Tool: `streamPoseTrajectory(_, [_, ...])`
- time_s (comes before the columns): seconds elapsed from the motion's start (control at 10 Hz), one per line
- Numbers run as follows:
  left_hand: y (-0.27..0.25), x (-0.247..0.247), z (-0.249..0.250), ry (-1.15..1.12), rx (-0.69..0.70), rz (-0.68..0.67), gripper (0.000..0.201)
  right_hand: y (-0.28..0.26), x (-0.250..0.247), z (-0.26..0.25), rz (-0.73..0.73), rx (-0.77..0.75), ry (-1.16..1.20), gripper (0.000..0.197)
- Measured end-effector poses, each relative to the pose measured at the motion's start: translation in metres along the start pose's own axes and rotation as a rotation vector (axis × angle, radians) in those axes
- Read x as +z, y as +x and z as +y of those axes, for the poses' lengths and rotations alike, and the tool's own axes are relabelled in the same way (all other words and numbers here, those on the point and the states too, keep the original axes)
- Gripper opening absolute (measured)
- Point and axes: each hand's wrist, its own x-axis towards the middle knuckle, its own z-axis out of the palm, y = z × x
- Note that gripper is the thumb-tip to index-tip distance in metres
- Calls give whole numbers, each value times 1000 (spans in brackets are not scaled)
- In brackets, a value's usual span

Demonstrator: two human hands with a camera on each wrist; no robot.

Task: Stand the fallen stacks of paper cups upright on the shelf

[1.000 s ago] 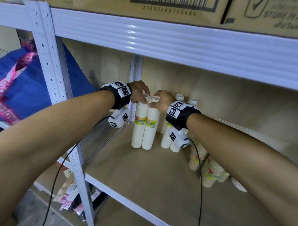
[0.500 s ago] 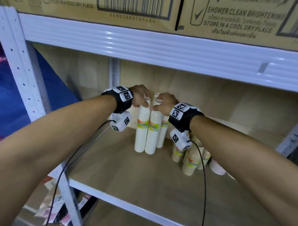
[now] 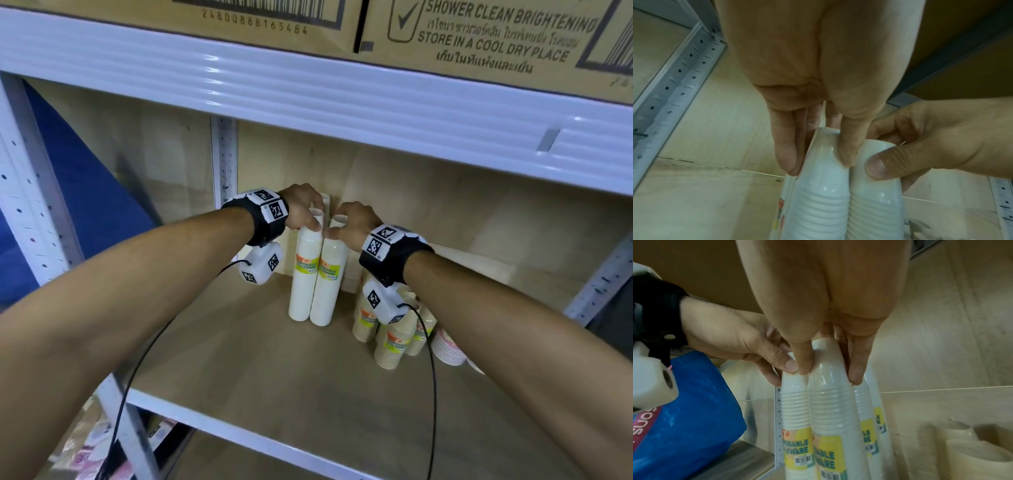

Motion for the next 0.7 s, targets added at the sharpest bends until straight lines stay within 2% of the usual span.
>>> streamPoseTrajectory(0.3, [6, 7, -5, 7, -2, -18, 47, 0, 5, 1, -13, 39, -21, 50])
streamPoseTrajectory(0.5, [5, 0, -2, 14, -2, -38, 45, 1, 0, -3, 31, 16, -12, 45])
streamPoseTrajectory(0.7, [-9, -20, 12, 129, 58, 31, 49, -3, -20, -16, 137, 98, -2, 57])
